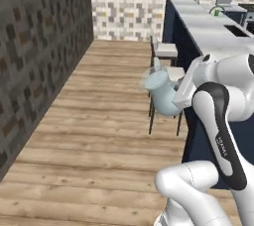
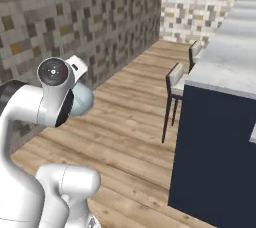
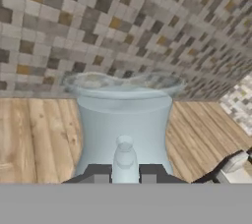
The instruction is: Place the pitcher and cup on the dining counter for serving.
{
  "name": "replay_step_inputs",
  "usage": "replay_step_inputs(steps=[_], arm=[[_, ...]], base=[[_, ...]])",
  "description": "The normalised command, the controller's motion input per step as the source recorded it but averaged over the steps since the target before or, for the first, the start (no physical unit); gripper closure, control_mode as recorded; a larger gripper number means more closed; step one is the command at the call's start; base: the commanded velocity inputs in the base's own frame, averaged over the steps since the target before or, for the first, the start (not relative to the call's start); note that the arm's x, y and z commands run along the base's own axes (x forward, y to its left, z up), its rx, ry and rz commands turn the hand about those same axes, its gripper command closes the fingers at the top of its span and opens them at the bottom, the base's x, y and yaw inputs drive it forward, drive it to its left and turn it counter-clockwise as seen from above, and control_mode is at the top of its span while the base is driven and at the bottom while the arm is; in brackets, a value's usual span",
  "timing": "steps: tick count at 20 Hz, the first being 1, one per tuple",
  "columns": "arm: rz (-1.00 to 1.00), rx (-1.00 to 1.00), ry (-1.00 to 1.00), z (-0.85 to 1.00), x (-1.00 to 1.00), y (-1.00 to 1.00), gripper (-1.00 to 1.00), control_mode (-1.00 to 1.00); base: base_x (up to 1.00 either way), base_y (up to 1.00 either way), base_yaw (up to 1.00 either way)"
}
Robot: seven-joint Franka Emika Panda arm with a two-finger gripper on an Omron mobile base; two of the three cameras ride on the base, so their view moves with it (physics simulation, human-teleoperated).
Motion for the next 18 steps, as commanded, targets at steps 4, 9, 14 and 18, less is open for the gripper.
replay_step_inputs(steps=[4, 9, 14, 18], arm=[[0.00, 0.00, 0.00, 0.00, 0.00, 0.00, 1.00, 1.00], [0.00, 0.00, 0.00, 0.00, 0.00, 0.00, 1.00, 1.00], [0.00, 0.00, 0.00, 0.00, 0.00, 0.00, 1.00, 1.00], [0.00, 0.00, 0.00, 0.00, 0.00, 0.00, 1.00, 1.00]], base=[[0.90, 1.00, -0.49], [0.88, 1.00, -0.50], [0.89, 0.99, -0.50], [0.89, 0.89, -0.51]])
